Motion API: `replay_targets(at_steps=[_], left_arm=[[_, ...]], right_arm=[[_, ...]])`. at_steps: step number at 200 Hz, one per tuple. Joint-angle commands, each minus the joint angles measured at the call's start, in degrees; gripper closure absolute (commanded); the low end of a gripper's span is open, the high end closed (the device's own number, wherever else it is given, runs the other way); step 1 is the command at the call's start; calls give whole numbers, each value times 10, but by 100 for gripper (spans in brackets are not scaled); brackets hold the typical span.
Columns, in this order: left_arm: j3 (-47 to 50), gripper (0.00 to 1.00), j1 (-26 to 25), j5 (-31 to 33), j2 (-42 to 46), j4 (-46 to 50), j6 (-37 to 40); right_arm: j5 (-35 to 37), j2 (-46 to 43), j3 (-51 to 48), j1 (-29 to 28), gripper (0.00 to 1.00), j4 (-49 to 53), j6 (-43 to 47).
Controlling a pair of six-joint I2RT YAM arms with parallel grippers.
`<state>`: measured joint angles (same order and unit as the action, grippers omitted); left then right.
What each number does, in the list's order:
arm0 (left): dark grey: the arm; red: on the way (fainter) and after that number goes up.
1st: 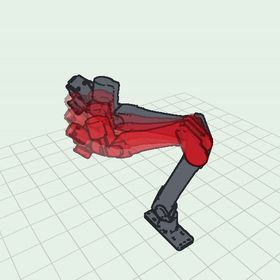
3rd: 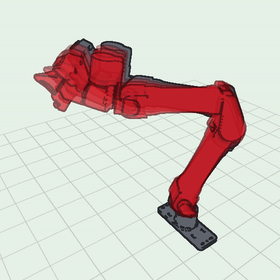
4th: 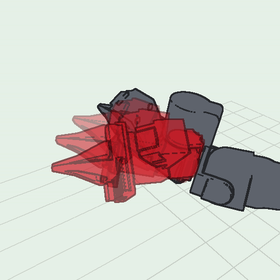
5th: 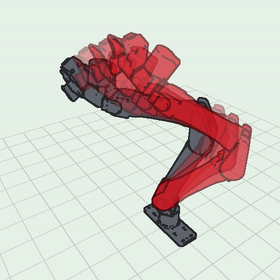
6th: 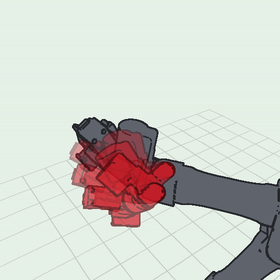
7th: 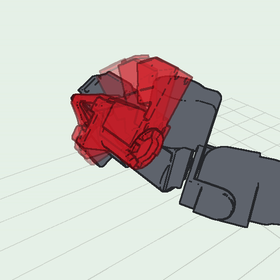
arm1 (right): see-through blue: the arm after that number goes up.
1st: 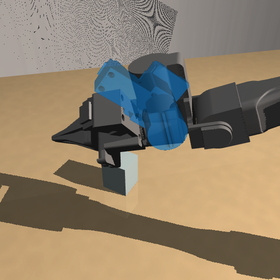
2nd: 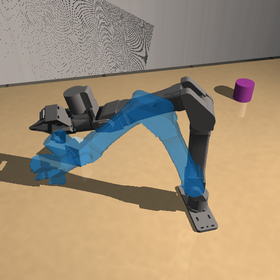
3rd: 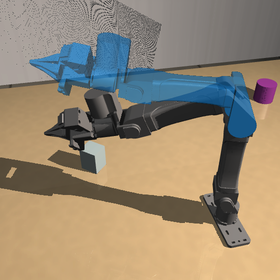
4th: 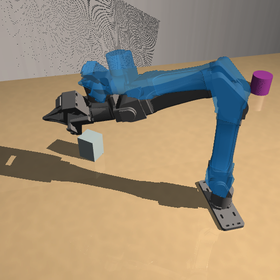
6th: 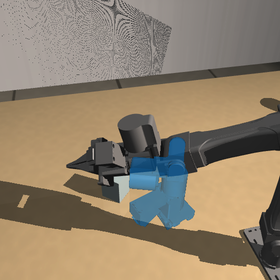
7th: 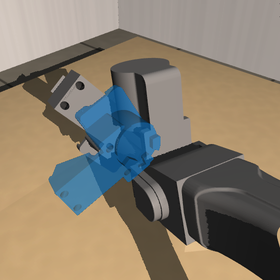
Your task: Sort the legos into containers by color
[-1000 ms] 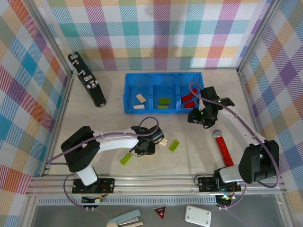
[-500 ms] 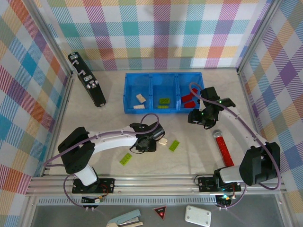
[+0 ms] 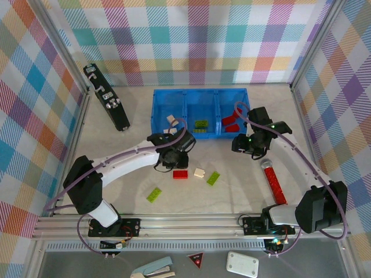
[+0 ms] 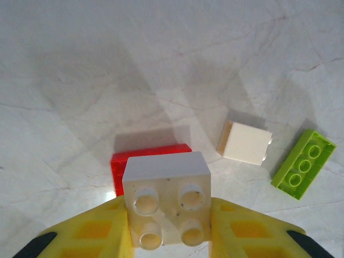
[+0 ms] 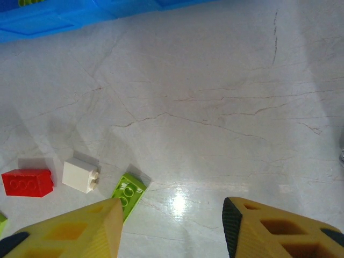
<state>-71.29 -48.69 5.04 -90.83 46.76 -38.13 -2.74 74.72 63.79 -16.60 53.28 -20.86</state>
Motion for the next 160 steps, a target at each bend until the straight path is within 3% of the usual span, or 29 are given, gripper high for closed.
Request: replay_targets(at_steps=[1, 41, 118, 160], left_arm=[[-31, 69, 39, -4, 22, 47, 58], [-77, 75, 108, -20, 22, 57, 118], [-170, 100, 195, -64, -64, 47, 180], [-234, 97, 220, -53, -131, 50, 200]], right_arm=[[11, -16, 21, -5, 47, 20, -9], [12, -29, 23, -5, 47, 27, -11], [33, -56, 28, -5, 46, 54, 5], [50, -80, 21, -4, 46, 72, 13]])
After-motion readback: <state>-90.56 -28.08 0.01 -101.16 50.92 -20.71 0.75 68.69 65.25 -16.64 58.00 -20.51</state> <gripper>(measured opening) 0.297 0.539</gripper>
